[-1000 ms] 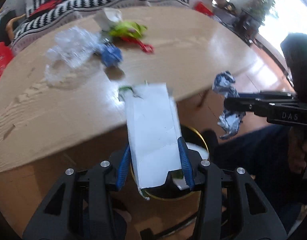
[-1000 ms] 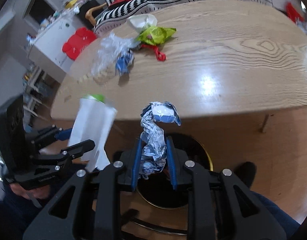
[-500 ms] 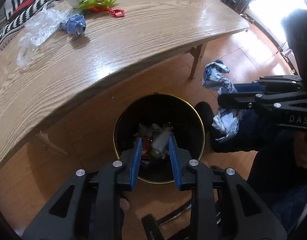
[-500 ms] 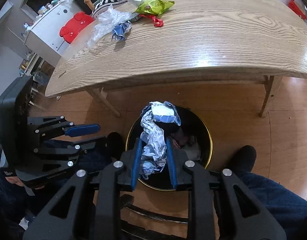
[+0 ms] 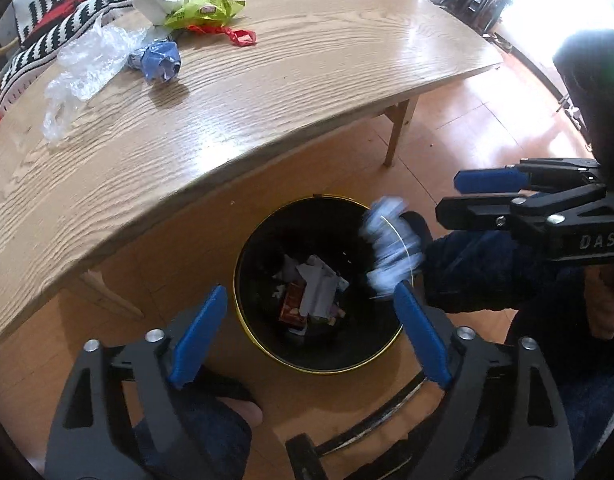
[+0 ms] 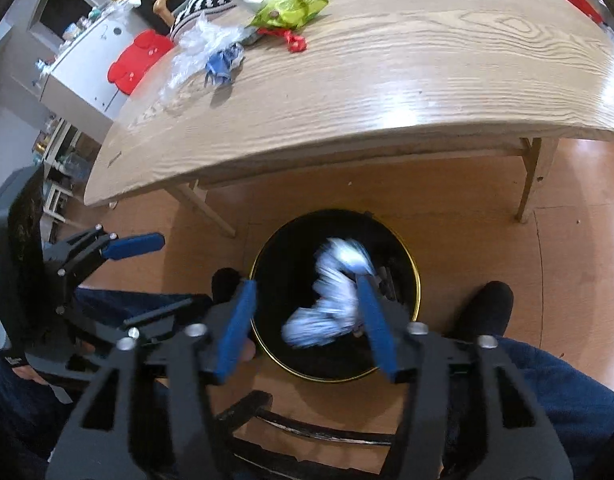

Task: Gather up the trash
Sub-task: 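Carry the white paper and foil over the black bin and release both, then grasp the clear plastic bag with the left gripper while the right grasps the green snack bag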

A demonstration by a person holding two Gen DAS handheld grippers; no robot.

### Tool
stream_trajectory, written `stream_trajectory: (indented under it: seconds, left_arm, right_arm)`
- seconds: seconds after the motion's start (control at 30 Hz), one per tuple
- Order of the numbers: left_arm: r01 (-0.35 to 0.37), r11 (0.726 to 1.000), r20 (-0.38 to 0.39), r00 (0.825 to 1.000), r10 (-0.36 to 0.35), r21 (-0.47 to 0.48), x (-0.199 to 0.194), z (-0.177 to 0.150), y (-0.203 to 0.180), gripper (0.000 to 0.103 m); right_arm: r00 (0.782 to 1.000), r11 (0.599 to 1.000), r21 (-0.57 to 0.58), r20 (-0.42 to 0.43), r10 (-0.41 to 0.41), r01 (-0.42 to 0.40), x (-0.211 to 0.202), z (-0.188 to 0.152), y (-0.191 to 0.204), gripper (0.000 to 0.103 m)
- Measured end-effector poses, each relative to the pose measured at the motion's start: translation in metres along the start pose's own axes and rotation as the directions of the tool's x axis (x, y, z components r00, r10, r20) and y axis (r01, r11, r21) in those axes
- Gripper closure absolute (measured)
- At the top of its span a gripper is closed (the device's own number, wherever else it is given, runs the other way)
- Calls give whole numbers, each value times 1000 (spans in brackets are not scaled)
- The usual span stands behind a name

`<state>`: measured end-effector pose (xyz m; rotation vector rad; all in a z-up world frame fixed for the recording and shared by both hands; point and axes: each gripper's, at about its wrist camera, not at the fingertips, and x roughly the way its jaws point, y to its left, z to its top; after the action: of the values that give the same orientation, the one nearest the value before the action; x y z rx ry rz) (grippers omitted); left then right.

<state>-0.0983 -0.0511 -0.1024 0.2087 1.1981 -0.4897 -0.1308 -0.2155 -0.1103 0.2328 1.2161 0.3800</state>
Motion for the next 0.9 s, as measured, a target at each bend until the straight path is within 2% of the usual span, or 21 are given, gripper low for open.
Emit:
stream_trajectory:
  seconds: [0.13, 0.53, 0.63, 0.8, 0.9]
  left_arm:
    - [-3, 1000, -2, 1000, 3, 4, 0, 1, -1, 16]
    - [2, 999, 39, 999, 0, -38, -9, 7, 5, 15]
    - [15, 998, 55, 998, -12, -55, -14, 9, 9, 15]
    - [11, 992, 117, 993, 4, -127, -33, 21, 32, 15]
    - [4, 976, 169, 985, 33, -219, -52, 38, 64, 15]
  right_arm:
    - [1000, 1000, 2, 5, 1, -1, -1, 0, 0, 38]
    - [1000, 1000, 4, 30, 8, -8, -8, 4, 1, 38]
    - [998, 1000, -5, 61, 14, -14, -16, 9, 4, 38]
    - [992, 1000, -23, 121, 15, -12, -32, 32, 11, 38]
    - [987, 999, -30, 159, 23, -19, -44, 60, 16, 28]
